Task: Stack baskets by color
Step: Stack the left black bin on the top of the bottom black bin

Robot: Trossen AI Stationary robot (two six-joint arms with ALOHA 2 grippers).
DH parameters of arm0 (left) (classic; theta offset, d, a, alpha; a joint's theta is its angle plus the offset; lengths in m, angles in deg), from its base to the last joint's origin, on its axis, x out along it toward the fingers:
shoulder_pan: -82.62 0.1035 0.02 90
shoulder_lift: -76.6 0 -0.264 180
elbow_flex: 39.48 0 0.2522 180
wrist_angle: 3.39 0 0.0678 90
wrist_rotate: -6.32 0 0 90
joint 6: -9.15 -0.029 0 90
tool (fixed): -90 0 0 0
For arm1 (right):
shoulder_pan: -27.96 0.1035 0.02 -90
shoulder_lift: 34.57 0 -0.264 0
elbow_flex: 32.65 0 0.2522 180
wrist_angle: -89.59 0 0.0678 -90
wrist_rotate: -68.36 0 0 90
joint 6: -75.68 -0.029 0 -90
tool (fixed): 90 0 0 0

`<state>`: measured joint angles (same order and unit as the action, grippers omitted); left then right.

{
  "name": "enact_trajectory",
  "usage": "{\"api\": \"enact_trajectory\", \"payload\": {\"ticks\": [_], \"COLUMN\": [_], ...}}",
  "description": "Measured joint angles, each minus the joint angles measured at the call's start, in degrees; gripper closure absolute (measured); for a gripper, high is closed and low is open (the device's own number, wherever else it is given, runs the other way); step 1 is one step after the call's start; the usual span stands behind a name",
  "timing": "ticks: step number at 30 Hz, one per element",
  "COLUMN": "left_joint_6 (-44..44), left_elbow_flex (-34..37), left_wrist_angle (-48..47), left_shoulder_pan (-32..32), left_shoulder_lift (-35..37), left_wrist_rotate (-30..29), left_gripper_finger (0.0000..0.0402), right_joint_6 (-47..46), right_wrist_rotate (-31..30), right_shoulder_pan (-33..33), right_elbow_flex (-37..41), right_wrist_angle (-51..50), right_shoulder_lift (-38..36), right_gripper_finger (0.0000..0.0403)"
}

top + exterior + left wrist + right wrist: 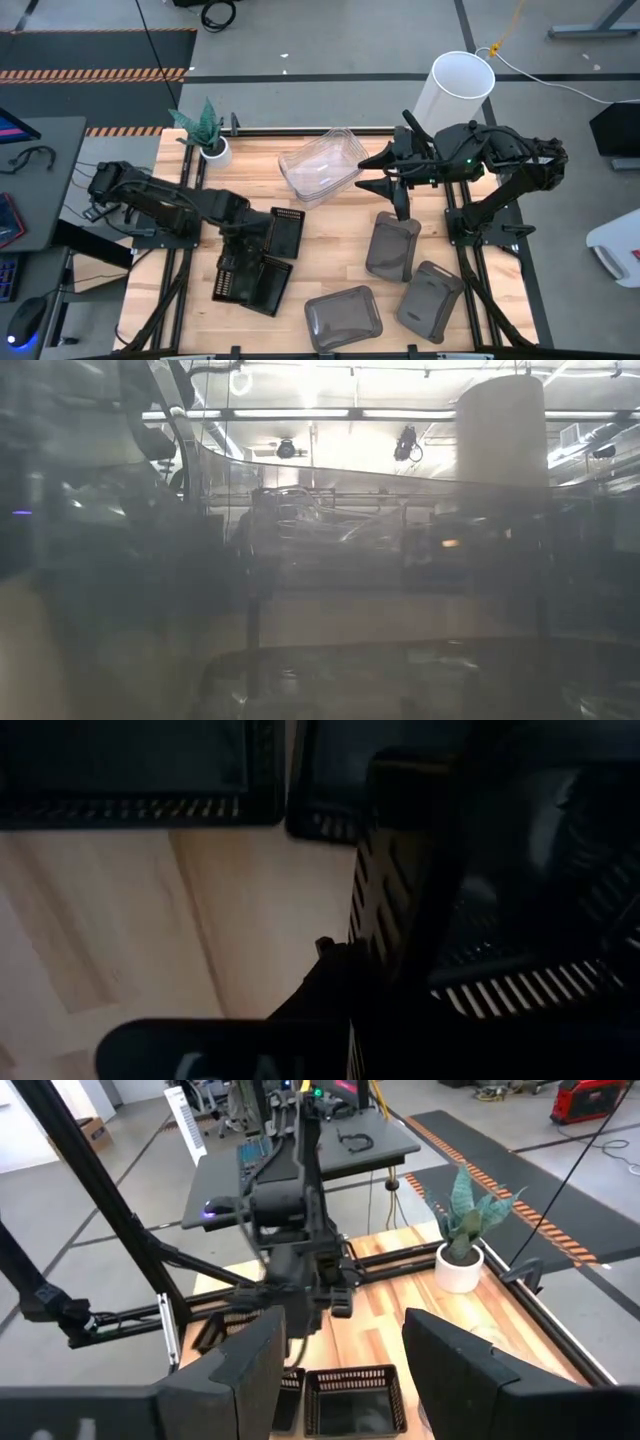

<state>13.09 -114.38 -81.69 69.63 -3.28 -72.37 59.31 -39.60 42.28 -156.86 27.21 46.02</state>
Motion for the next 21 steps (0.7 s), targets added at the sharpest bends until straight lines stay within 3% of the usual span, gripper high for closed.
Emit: {"api": "enact_trajectory", "payload": {"ticks": [6, 21], "left_joint_6": [6.2, 3.3], "left_elbow_flex": [0.0, -0.4], "left_wrist_angle": [5.9, 8.2], "left_shoulder_pan": [-3.9, -7.1], "left_shoulder_lift": [-2.9, -9.8], "left_wrist_rotate": [-1.3, -8.7], "left_gripper_finger": [0.0401, 0.0401], "right_joint_6": [0.2, 0.6], "right_wrist_rotate": [0.5, 5.8], "right_shoulder_pan": [-1.1, -1.8], "right_elbow_flex": [0.0, 0.0], "right_wrist_angle": [-0.2, -0.3], "right_shoulder_lift": [0.0, 0.0], "right_gripper_finger": [0.0195, 0.0195]}}
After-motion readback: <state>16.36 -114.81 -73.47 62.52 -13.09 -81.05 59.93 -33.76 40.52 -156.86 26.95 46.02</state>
